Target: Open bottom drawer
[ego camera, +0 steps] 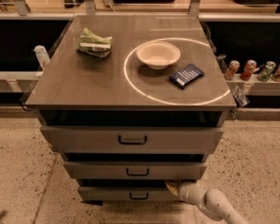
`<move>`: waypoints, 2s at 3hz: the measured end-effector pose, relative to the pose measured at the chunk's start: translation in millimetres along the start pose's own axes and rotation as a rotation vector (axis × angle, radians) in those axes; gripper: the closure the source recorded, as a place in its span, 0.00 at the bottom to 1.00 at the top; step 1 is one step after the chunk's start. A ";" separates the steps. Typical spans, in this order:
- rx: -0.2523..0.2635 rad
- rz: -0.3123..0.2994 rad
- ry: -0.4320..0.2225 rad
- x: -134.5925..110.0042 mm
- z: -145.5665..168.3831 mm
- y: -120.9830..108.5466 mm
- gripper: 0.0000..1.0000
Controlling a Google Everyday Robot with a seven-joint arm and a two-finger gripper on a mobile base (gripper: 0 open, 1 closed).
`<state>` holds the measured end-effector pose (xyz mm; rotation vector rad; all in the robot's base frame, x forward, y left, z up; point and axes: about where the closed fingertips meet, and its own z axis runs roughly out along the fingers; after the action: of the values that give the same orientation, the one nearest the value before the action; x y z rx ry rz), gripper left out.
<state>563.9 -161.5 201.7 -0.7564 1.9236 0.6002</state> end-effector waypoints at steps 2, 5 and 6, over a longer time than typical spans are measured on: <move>-0.012 -0.027 0.100 6.4 1.4 2.7 1.00; -0.060 0.109 0.117 16.5 -20.1 34.8 1.00; -0.103 0.238 0.110 20.0 -36.4 54.9 1.00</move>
Offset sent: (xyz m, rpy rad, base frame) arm -0.0025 0.0011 -0.0088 -0.0691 0.0427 0.0264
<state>495.6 -153.5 204.5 -0.6402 2.1146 0.8238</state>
